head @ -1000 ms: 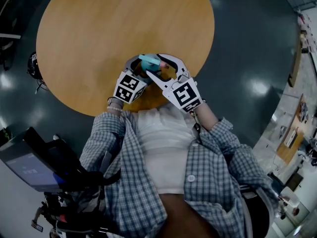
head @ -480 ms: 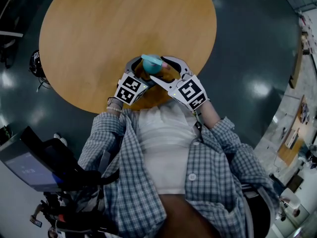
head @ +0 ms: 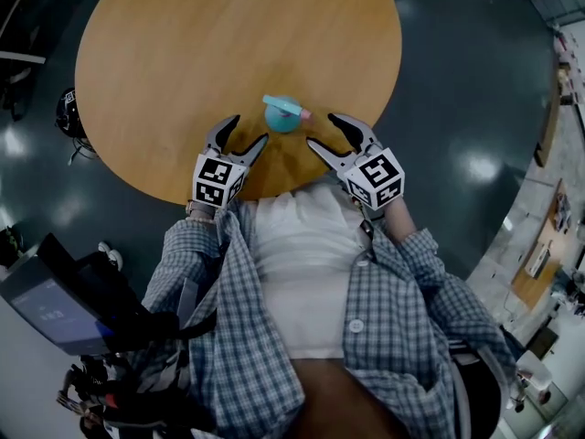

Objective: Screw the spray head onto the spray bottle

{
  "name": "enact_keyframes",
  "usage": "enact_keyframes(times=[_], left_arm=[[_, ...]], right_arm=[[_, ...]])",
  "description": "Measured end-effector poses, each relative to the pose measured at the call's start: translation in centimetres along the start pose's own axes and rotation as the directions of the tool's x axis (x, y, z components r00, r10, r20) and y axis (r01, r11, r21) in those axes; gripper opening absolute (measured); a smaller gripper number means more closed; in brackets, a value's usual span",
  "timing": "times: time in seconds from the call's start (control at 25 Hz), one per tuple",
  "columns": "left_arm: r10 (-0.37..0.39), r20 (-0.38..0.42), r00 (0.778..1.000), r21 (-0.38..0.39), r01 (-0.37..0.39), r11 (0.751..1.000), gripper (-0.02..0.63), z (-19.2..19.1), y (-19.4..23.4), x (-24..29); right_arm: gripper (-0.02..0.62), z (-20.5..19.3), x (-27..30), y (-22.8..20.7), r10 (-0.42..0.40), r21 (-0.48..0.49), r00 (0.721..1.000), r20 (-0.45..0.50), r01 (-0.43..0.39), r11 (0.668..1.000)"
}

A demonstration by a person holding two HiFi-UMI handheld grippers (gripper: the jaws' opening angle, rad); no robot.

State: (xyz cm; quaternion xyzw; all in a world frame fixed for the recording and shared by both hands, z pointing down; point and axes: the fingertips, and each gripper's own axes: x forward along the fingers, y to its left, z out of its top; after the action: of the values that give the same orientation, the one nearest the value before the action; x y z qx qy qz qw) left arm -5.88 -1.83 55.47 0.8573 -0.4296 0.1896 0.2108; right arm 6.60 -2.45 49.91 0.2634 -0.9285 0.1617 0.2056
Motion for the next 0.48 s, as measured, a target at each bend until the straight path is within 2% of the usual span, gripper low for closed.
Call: enact_keyframes(times=[0.08, 0.24, 0.28, 0.48], left_arm=[[0.047, 0.014, 0.999, -0.021, -0.047, 0.999, 0.243, -0.2, 0.5, -1.0], [0.077, 0.006, 0.997, -0.015, -0.077, 0.997, 0.026, -0.9, 0.5, -2.4], [0.076, 0.003, 0.997, -0.015, -0.076, 0.997, 0.006, -1.0, 0.4, -2.6], [0.058, 0.022, 0.998, -0.055, -0.057, 0.997, 0.005, -0.9, 0.1, -3.2]], right_arm=[[0.242, -0.7, -0.1, -0.4, -0.024, 0.016, 1.000, -0.007, 0.024, 1.000], [-0.003, -1.3, -0.3, -1.4, -0.098, -0.001, 0.995, -0.014, 0.098, 0.995], [-0.005, -1.5, -0.2, -1.6, -0.104, -0.004, 0.994, -0.019, 0.104, 0.995], [-0.005, -3.1, 0.0, -1.4, -0.101, -0.014, 0.992, -0.074, 0.101, 0.995]])
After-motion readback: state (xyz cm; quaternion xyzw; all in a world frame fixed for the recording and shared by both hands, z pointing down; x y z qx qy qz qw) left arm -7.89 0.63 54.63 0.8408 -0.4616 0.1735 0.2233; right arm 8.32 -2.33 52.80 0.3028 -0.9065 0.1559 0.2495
